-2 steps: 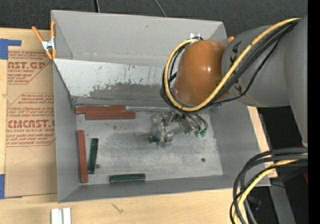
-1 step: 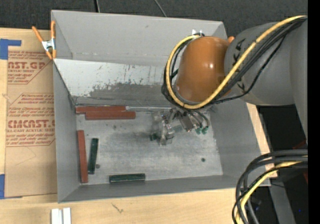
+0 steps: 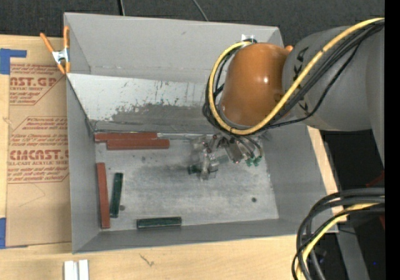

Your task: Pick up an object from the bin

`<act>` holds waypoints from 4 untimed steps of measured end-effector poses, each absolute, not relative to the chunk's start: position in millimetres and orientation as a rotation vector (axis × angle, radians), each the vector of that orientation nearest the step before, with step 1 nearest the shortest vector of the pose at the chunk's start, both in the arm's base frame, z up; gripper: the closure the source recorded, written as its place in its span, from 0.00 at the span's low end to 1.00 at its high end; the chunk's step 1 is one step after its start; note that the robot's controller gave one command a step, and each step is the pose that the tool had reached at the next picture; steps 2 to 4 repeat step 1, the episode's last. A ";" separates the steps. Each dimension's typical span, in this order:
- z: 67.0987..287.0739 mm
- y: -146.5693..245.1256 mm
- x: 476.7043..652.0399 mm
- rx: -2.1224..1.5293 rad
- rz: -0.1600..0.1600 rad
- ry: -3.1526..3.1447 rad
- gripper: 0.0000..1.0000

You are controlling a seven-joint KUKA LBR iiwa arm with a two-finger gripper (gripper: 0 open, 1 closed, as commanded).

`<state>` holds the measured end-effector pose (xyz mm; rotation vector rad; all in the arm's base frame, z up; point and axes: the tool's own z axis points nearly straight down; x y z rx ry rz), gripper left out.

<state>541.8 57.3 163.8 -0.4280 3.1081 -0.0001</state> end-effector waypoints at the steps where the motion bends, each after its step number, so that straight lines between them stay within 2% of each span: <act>1: 168.7 57.3 541.5 -0.428 0.000 3.109 1.00; 4: 168.7 57.3 541.5 -0.428 0.000 3.109 1.00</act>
Offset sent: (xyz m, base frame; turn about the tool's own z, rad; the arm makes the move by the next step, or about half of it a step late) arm 0.0001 0.0000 0.0210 0.0000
